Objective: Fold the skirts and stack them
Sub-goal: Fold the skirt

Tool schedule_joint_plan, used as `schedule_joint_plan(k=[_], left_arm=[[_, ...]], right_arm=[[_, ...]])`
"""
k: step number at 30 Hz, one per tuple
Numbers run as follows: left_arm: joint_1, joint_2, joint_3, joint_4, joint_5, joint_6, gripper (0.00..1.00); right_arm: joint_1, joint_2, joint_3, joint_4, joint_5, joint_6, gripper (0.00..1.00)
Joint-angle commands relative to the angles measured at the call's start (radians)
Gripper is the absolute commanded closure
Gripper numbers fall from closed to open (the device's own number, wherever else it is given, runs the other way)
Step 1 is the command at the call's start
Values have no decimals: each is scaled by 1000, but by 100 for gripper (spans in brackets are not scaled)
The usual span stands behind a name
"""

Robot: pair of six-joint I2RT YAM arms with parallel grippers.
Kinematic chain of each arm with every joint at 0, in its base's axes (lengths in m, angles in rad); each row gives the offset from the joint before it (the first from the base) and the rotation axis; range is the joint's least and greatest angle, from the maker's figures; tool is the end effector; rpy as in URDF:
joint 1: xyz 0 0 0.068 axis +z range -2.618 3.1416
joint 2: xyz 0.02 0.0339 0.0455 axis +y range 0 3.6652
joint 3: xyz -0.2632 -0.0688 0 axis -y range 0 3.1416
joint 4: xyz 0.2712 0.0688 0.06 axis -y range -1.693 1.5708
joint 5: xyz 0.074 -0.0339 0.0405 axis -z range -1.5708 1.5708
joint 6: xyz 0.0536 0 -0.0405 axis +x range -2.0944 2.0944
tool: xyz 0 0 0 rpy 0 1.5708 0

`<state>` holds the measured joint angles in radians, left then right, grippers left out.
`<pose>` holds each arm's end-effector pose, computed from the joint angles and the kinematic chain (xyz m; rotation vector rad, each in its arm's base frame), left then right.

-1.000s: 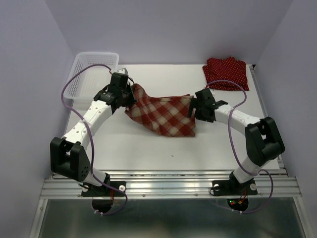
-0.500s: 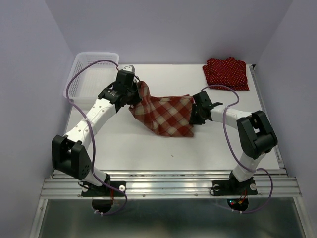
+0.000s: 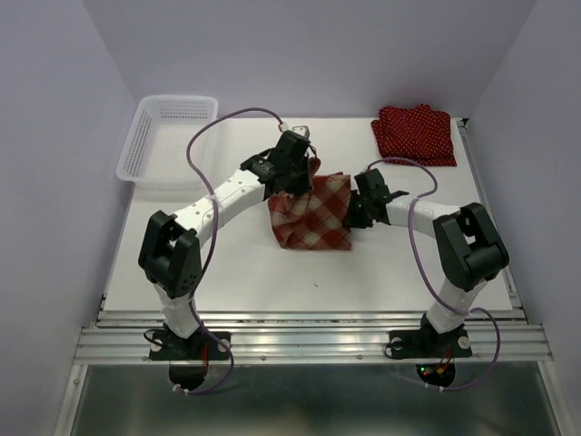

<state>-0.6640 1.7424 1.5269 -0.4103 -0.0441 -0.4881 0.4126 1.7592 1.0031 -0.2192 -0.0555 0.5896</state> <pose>0.3528 -0.2730 0.2987 0.1731 2.2537 -0.5875 0.3463 0.1548 0.1241 0.2085 2.6011 0.4482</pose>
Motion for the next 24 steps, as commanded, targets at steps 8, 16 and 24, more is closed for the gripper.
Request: schedule_joint_plan(k=[8,16,24], left_arm=[[-80,183,190,45,-4,-81,100],[-109,299,230,60,71,-106,100],[-112,397,294,2,116,-121,81]], right_arm=[[5,-3,-44,6,-50,-7,84],[5,-17,-60,7,-44,-4,84],[5,-56,-35,-9,-30,-8,70]])
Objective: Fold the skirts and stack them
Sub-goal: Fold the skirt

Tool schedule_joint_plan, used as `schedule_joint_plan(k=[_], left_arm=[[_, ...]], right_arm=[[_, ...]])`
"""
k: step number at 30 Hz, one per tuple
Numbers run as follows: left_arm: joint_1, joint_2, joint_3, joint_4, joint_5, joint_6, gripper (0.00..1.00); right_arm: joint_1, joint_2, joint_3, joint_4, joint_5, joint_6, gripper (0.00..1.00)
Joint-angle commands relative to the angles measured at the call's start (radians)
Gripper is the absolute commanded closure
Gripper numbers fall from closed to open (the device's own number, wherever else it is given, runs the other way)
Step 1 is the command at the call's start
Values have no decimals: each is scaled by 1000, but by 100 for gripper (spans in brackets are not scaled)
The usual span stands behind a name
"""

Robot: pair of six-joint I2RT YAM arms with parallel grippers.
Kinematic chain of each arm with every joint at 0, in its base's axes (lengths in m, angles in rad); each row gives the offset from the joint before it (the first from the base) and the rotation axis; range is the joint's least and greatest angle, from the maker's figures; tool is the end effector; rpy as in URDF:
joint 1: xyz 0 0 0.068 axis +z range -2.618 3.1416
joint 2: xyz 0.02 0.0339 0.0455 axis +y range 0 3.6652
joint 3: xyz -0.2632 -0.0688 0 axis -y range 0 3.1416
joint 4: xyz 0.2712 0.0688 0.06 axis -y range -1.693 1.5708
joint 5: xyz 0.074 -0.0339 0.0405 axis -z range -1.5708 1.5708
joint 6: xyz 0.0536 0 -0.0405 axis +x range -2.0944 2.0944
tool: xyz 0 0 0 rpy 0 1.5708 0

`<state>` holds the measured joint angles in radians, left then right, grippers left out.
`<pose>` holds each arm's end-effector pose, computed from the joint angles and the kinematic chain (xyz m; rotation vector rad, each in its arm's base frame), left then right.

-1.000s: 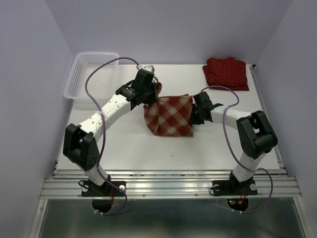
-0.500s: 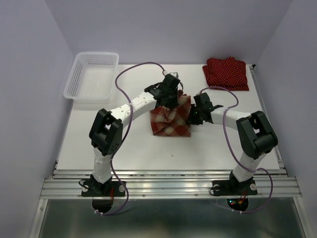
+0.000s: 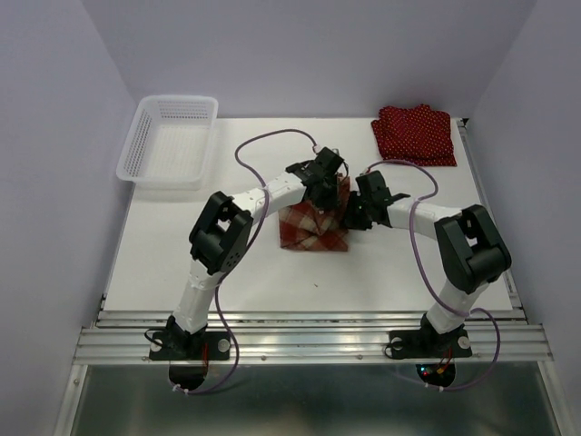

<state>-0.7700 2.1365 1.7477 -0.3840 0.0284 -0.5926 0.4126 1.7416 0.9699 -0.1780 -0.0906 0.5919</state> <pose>0.3766 -0.3673 0.1993 0.2320 2.4427 -0.6786 0.3417 0.1548 0.1232 0.1947 2.5870 0.5038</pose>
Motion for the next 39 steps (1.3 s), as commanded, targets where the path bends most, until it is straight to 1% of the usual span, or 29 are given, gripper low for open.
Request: schedule_joint_plan(k=[1,2,3,5,6,7,8,9,10,11,12,13,14,15,16,17,18,19,21,22,24,25,27,28,30,32,33,37,39], left_arm=[[-6,0,76,-26,57,-15,74],[-6,-4,79,-26,65,-12,67],[-8,-21,84,-24,79,-7,52],[-11,-47,91,-26,82,0,42],[-12,-78,101,-23,91,5,35],[-14,-93,107,-23,97,11,34],[-15,-127,116,-27,108,25,33],[-17,-148,118,-29,119,33,31],[-23,-168,112,-24,137,43,18],[-26,-193,102,-15,145,50,1],[-29,-241,76,3,153,56,1],[-31,-266,61,13,156,57,1],[-32,-292,44,23,153,60,1],[-31,-340,9,34,119,60,1],[-31,-360,-7,34,119,60,1],[-28,-381,-19,30,60,63,1],[-23,-413,-43,16,30,62,1],[-14,-427,-59,10,0,59,1],[33,-454,-92,0,-51,50,1],[55,-479,-140,8,-41,36,1],[121,-519,-225,45,-27,28,1],[141,-530,-255,56,10,19,1],[178,-546,-302,68,24,16,1],[211,-553,-341,74,39,13,1],[238,-561,-390,71,38,8,1],[267,-576,-437,82,38,1,1],[274,-576,-438,82,38,-1,1],[294,-589,-478,97,41,0,1],[298,-583,-475,94,38,5,1]], right_arm=[[5,-57,6,-72,11,-12,67],[5,-68,15,-89,20,-17,64],[5,-83,32,-127,53,-18,55],[5,-145,42,-159,92,-21,48],[5,-174,41,-173,159,-17,41],[5,-204,38,-198,182,-15,37],[5,-276,27,-208,202,-15,29],[5,-313,24,-221,244,-11,27],[5,-354,20,-247,264,-9,23],[5,-394,13,-256,276,-9,19],[5,-472,7,-262,290,-14,3],[5,-508,-3,-267,288,-20,0],[5,-539,-7,-267,281,-46,0],[5,-582,1,-267,241,-66,0],[5,-591,1,-267,215,-75,0],[5,-596,19,-264,184,-105,0],[5,-597,29,-253,134,-125,0],[5,-591,36,-239,33,-136,0],[5,-551,58,-187,-47,-138,0],[5,-506,67,-158,-107,-132,0],[29,-452,95,-135,-135,-127,0],[40,-424,107,-109,-162,-135,0],[49,-347,140,-63,-223,-147,0],[63,-323,154,-19,-295,-149,0],[90,-253,188,8,-348,-152,0],[109,-200,210,52,-362,-141,0],[109,-200,211,57,-360,-141,0],[109,-133,176,45,-249,-130,0],[109,-123,118,45,-222,-115,0]])
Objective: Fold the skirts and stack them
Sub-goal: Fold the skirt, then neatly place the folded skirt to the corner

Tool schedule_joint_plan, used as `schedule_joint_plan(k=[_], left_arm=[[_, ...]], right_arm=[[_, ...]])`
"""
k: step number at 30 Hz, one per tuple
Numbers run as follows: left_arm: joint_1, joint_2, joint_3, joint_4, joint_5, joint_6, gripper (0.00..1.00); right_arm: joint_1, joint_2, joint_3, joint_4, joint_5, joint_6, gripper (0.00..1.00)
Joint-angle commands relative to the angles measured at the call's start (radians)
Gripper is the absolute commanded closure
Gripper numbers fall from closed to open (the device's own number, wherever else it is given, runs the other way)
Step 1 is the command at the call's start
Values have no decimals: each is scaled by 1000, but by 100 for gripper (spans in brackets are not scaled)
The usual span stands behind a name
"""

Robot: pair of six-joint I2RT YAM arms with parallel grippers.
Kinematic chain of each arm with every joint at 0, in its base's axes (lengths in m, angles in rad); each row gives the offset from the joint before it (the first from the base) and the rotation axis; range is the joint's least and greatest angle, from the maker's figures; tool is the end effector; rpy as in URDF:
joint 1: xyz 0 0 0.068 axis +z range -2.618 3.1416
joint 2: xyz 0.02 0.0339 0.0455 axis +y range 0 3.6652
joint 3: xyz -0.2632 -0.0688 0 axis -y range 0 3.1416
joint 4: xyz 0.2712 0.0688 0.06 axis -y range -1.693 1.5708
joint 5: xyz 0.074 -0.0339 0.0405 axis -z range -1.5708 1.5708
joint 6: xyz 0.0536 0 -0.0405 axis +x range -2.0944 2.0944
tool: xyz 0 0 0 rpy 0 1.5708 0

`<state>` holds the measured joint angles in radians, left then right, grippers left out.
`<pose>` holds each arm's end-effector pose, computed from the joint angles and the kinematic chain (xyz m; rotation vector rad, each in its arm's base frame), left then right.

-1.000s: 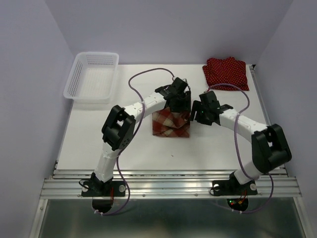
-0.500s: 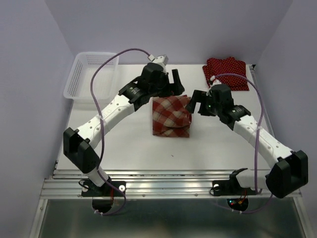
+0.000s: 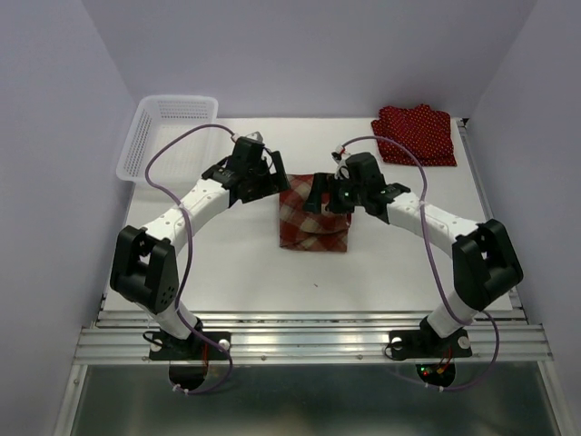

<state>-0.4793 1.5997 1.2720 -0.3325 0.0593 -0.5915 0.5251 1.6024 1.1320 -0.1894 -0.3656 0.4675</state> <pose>0.3574 -0.1893 0.2679 -0.0960 2.3076 -0.6358 0.3324 0.2147 0.2311 -0.2793 2.3339 0.9266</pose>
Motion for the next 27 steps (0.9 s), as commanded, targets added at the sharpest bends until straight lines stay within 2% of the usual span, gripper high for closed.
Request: schedule_joint_plan(k=[1,5,6,9,14,21,24,27], left_arm=[[7,-43,4,39,5,5,1],[8,-17,26,29,1,18,1],[10,-5,38,26,-1,25,1],[10,25,62,20,4,39,1],[10,60,72,23,14,54,1],[10,111,165,42,46,119,1],[10,160,234,52,126,214,1],[10,312,383,-11,146,291,1]], right_arm=[[-4,21,-66,56,69,20,0],[-4,5,-199,54,132,88,0],[-4,-4,-246,53,180,89,0],[-26,-33,-308,53,195,79,0],[-27,-79,-316,50,218,31,0],[-27,-169,-170,-82,100,-56,0],[-27,-237,-190,-107,48,-44,0],[-27,-288,-242,-113,-27,-27,0]])
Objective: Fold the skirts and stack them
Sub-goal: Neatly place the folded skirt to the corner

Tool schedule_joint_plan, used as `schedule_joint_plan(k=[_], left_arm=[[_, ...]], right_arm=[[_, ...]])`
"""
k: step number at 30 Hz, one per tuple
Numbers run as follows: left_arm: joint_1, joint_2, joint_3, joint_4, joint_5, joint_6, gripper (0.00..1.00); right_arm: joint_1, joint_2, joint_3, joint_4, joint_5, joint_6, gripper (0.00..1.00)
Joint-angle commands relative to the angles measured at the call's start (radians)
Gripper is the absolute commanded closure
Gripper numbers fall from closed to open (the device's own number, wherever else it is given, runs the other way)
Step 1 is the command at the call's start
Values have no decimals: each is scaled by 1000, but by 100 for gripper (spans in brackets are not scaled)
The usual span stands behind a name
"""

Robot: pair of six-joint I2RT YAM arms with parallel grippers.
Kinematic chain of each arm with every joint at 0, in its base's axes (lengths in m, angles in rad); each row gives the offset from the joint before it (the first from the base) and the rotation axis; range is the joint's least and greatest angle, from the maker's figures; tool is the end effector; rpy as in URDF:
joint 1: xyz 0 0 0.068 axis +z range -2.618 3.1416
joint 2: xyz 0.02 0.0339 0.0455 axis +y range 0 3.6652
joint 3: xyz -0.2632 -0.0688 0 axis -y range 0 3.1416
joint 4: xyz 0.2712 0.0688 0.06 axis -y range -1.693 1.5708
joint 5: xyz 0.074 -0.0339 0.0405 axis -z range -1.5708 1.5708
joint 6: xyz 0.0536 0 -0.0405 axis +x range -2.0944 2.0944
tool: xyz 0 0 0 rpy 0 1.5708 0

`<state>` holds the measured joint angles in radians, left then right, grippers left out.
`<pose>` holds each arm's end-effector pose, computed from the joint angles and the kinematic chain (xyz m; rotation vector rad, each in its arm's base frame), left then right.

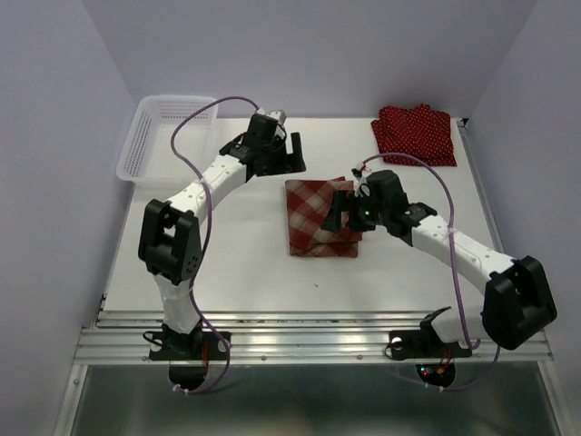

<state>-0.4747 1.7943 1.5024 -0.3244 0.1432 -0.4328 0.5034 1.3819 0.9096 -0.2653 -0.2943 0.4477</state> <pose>0.4048 -0.2166 0.2761 0.1310 2.2560 -0.6575 0.2834 0.1738 0.2178 -0.2249 2.4025 0.8051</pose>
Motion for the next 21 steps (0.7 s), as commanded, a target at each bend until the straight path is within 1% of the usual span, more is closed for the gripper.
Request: schedule_joint_plan(k=[1,2,3,6,7,9,11,12,14,15,16,18,19,21], left_arm=[[5,155,244,-36,68,164,1],[4,193,287,-48,76,164,1],[5,268,376,-73,88,190,1],[4,384,516,-125,118,210,1],[4,449,592,-157,119,212,1],[2,520,645,-173,118,210,1],[2,546,662,-166,137,195,1],[1,553,656,-160,156,187,1],[-4,547,592,-118,188,171,1],[-7,519,558,-96,194,163,1],[-5,504,488,-53,211,151,1],[-4,444,412,11,228,137,1],[-5,423,327,36,242,128,1],[-5,378,236,82,265,102,1]], right_arm=[[-5,-73,-31,-48,-123,-4,0],[-5,-78,-43,-51,-127,-4,0],[-5,-84,-70,-51,-128,9,0],[33,-87,-115,-20,-134,42,0],[49,-81,-129,-14,-134,45,0],[95,-66,-136,-5,-103,60,0],[109,-44,-138,-18,-65,56,0],[119,-32,-141,-18,-54,63,0],[119,-9,-159,7,-23,88,0],[119,-3,-164,12,3,110,0],[119,8,-164,11,77,135,0],[101,23,-153,12,121,138,0],[92,34,-146,12,129,137,0],[67,78,-124,12,98,111,0]])
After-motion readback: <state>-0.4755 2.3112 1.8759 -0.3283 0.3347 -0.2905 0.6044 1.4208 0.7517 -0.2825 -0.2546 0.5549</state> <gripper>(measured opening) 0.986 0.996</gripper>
